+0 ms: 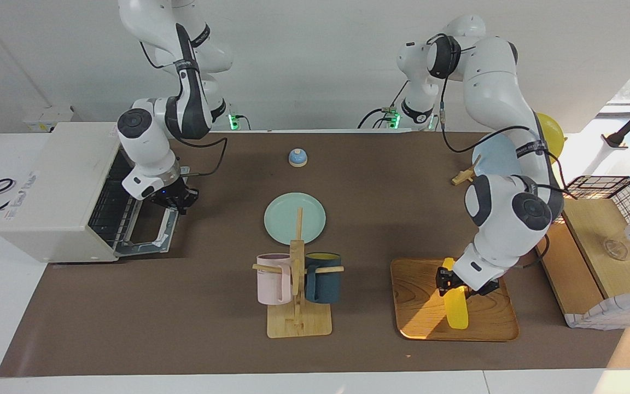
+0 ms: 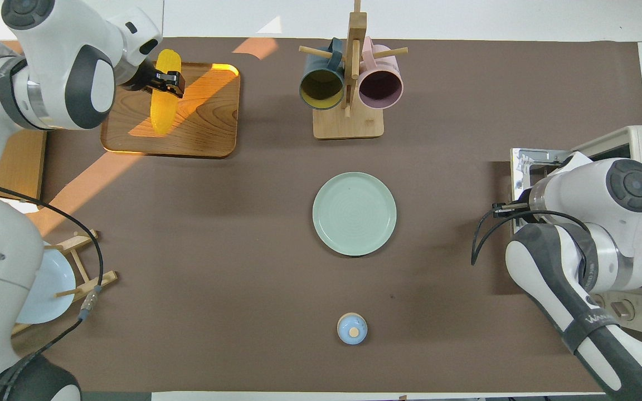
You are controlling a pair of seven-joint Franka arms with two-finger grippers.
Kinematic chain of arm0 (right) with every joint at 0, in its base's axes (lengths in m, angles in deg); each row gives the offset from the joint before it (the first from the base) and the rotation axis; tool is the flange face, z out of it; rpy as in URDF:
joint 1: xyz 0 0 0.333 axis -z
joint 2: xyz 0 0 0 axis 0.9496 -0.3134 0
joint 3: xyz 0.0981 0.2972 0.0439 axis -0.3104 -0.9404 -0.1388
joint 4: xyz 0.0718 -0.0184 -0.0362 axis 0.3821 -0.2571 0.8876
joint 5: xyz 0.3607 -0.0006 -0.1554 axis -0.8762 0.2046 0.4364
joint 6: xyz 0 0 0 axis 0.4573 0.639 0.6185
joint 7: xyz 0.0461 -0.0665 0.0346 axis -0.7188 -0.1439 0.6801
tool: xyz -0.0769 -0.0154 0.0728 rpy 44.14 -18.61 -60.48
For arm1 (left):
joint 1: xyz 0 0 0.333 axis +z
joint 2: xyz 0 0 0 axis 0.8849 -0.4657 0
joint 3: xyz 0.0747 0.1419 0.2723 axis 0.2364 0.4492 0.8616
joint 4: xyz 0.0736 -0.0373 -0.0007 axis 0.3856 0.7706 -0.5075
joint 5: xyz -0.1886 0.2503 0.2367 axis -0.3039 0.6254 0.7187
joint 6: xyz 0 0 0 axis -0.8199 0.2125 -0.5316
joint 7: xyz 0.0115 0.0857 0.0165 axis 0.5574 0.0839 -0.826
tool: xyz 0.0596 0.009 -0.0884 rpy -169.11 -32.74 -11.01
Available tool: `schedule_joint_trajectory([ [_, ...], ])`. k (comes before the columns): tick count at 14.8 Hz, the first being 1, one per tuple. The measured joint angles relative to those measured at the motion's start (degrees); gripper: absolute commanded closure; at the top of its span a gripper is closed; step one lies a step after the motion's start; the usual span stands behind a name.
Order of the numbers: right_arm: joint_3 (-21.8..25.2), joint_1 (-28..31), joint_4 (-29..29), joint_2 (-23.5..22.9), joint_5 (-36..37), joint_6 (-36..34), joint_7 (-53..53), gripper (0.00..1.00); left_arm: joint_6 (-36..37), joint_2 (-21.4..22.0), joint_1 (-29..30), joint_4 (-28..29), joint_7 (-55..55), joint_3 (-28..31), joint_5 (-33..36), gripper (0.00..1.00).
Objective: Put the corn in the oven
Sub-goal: 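Grasp the corn with the left gripper while the right gripper opens the oven, then carry the corn onto the green plate while the right gripper withdraws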
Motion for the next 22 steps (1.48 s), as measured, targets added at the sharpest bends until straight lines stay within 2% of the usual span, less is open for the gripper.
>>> schedule_joint_trajectory([
  [3, 0.4, -0.1, -0.3, -1.4, -1.6, 1.5, 0.3, 1.00, 3.1, 10.6, -1.4, 9.0, -3.9, -0.3, -2.7, 1.00],
  [6, 0.6, -0.9, -0.2, -2.3, -2.1, 2.1, 2.6, 1.00, 4.8, 20.0, -5.4, 19.3, -7.9, -0.5, -3.8, 1.00],
  [8, 0.6, -3.2, 0.2, -2.3, -4.1, 2.1, 5.3, 0.97, 2.9, 24.0, -9.6, 26.3, -11.0, -0.5, -3.9, 1.00],
  [11, 0.6, -6.2, 3.0, -2.5, -4.5, -0.3, 7.9, 0.95, -5.7, 26.9, -16.4, 35.5, -16.6, -0.6, -4.0, 1.00],
  [15, 1.0, -6.3, 11.3, -3.9, -4.5, -8.1, 8.0, 0.94, -16.2, 26.6, -26.2, 41.2, -27.7, -0.6, -4.1, 1.00],
  [17, 1.1, -6.3, 14.1, -4.9, -4.3, -10.1, 8.0, 0.86, -21.3, 24.5, -30.6, 41.4, -33.1, -0.6, -4.1, 1.00],
  [19, 1.1, -6.3, 15.9, -5.8, -3.8, -10.8, 8.0, 0.83, -24.6, 20.6, -33.8, 39.8, -36.8, -0.5, -4.1, 1.00],
  [22, 1.1, -6.3, 16.5, -6.6, -3.7, -10.8, 7.9, 0.83, -26.9, 13.0, -35.5, 33.9, -38.4, -0.4, -4.1, 1.00],
])
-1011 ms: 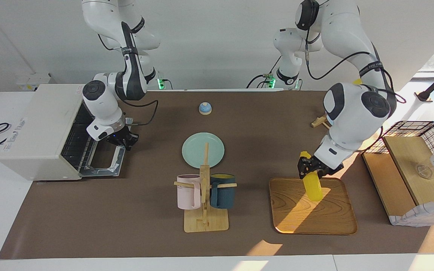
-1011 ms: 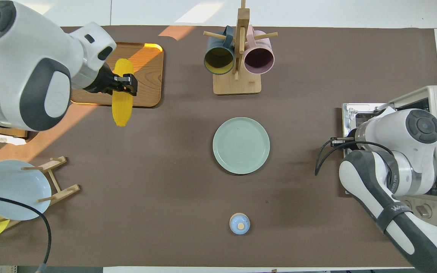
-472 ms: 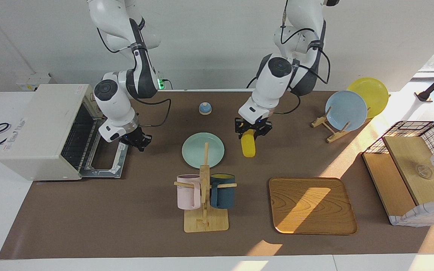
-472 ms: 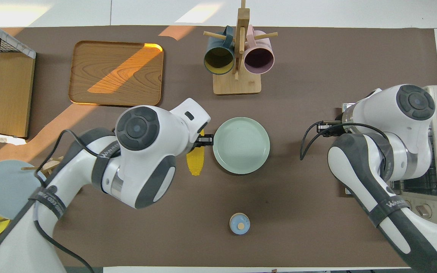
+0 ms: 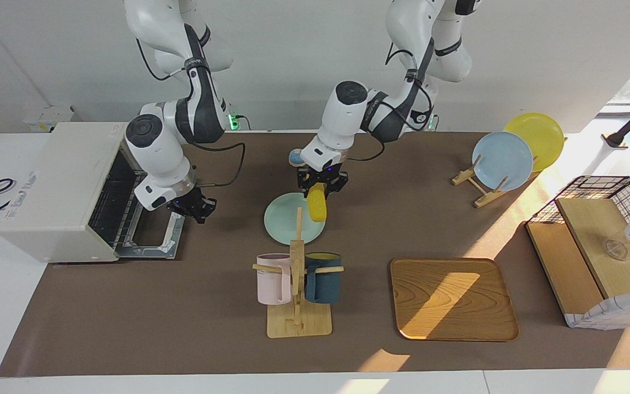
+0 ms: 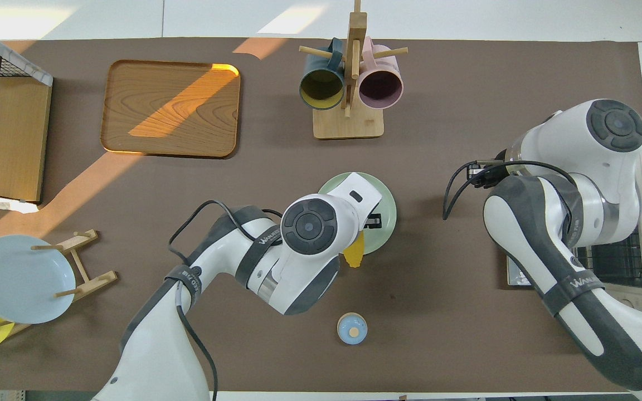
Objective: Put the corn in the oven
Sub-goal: 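Carry the corn onto the green plate while the right gripper withdraws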
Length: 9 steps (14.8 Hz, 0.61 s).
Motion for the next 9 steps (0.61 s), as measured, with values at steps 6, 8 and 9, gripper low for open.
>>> schedule_joint_trajectory([
  [6, 0.0, -0.1, 1.5, -0.2, 0.0, -0.7, -0.1, 0.77, -3.5, -3.5, -0.1, -1.4, 0.1, 0.3, 0.9, 0.01],
  [8, -0.1, -0.7, 3.8, -0.5, 0.0, -2.3, -0.1, 0.69, -3.5, -3.5, -0.2, -1.4, 0.1, 0.4, 0.9, 0.00],
  [9, -0.1, -1.1, 4.7, -0.8, 0.0, -2.6, -0.1, 0.68, -3.3, -3.5, -0.2, -1.5, 0.1, 0.5, 0.9, 0.00],
])
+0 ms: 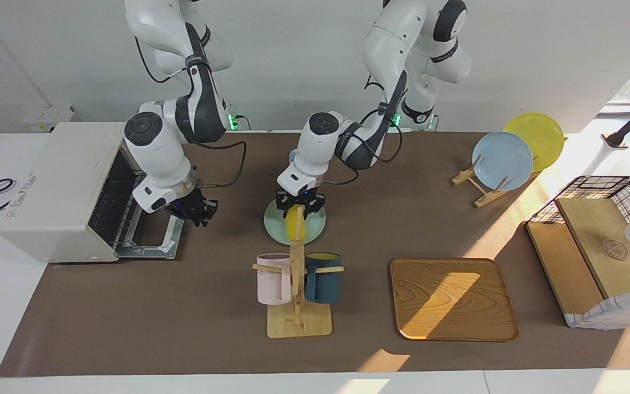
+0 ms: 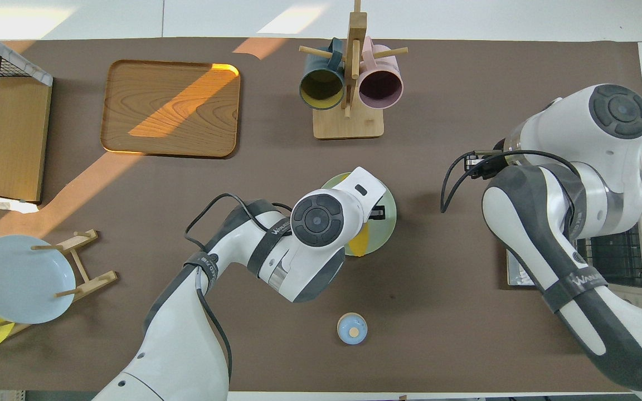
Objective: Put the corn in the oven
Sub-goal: 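Carry the corn onto the green plate while the right gripper withdraws, then release the corn and withdraw the left gripper while the right gripper approaches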
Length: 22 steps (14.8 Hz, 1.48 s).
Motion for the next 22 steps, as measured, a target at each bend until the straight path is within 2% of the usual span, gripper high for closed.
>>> schedule_joint_trajectory([
  [2, 0.0, -0.2, 1.0, -0.6, 0.0, -0.1, 0.0, 0.68, 1.6, 0.9, 0.2, -0.3, 0.1, 0.5, 0.0, 0.00],
  [4, 0.0, -0.5, 1.4, -1.0, 0.0, -0.3, -0.1, 0.67, 7.8, 4.3, 2.7, -1.3, 1.5, 1.1, 0.0, 0.00],
  [5, 0.0, -1.3, 1.7, -1.1, 0.0, -0.3, -0.1, 0.53, 12.1, 6.8, 5.0, -1.8, 3.6, 1.3, 0.1, 0.00],
  [6, 0.0, -2.5, 2.5, -1.2, 0.0, -0.6, -0.1, 0.45, 16.5, 9.6, 8.0, -2.3, 6.0, 1.4, 0.1, 0.00],
  [9, -0.1, -7.0, 8.5, -3.1, 0.0, -5.1, 3.4, 0.45, 26.8, 16.4, 17.1, -3.4, 15.3, 1.8, 0.2, 0.00],
  [12, -0.1, -14.8, 17.8, -9.7, 1.3, -8.6, 14.3, 0.49, 32.6, 19.2, 25.0, -5.1, 23.9, 2.1, 0.3, 0.00],
  [14, -0.1, -20.0, 21.7, -14.8, 2.7, -8.4, 21.9, 0.51, 36.1, 20.7, 29.4, -6.2, 28.3, 2.1, 1.5, 0.00],
  [17, -0.1, -24.9, 23.5, -18.7, 2.9, -4.1, 28.5, 0.56, 41.7, 23.9, 33.8, -6.7, 33.0, 2.1, 2.9, 0.00],
  [22, -0.1, -27.2, 20.9, -19.0, 2.8, 1.1, 30.7, 0.57, 49.0, 27.3, 35.1, -6.2, 34.1, 1.7, 4.7, 0.00],
])
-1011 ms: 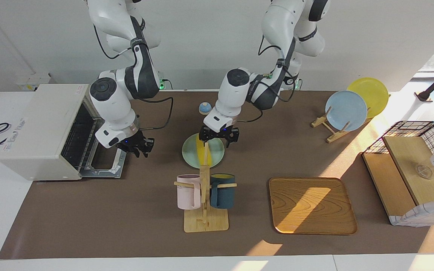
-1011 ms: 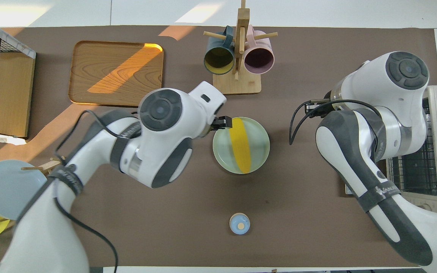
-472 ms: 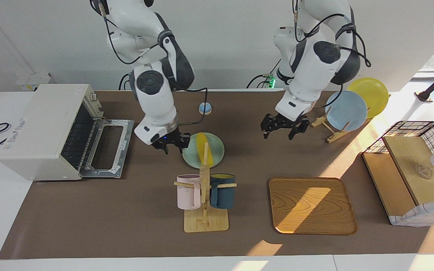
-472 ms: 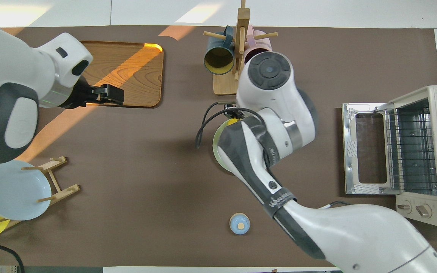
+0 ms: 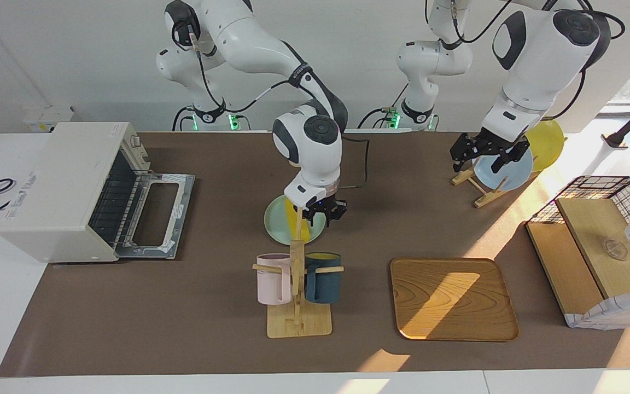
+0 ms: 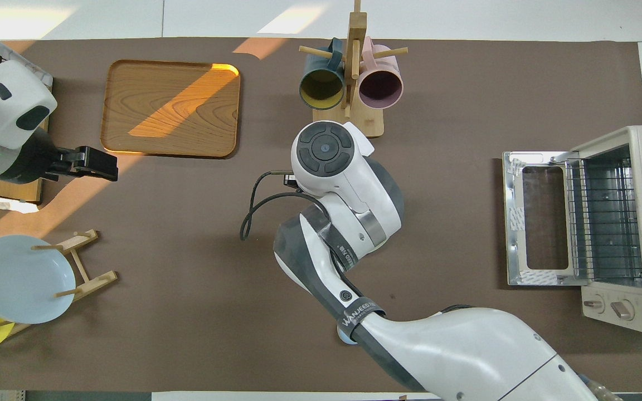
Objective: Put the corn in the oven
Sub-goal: 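Release the corn and withdraw the left gripper while the right gripper approaches, then grasp the corn on the plate with the right gripper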
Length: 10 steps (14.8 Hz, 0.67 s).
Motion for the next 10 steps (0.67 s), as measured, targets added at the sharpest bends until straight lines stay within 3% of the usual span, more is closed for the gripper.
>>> schedule_joint_trajectory([
  [4, -0.1, -1.2, -7.1, 1.2, 0.0, 6.2, 0.1, 0.60, -0.1, 0.2, 0.0, 1.5, 0.0, -0.2, 0.0, 0.00],
  [5, -0.1, -1.9, -9.4, 1.8, 0.0, 7.7, 0.1, 0.69, -0.2, 0.2, 0.0, 1.5, 0.2, -0.3, 0.0, 0.00],
  [7, -0.1, -2.8, -12.7, 2.7, 0.0, 9.4, 0.3, 0.97, -0.2, 0.2, -0.1, 1.4, 0.4, -0.5, 0.0, 0.00],
  [10, 0.1, -2.9, -13.8, 4.1, 0.1, 9.3, 0.3, 1.00, 1.4, 0.1, -0.1, -0.5, 0.5, -0.6, 0.0, 0.00],
])
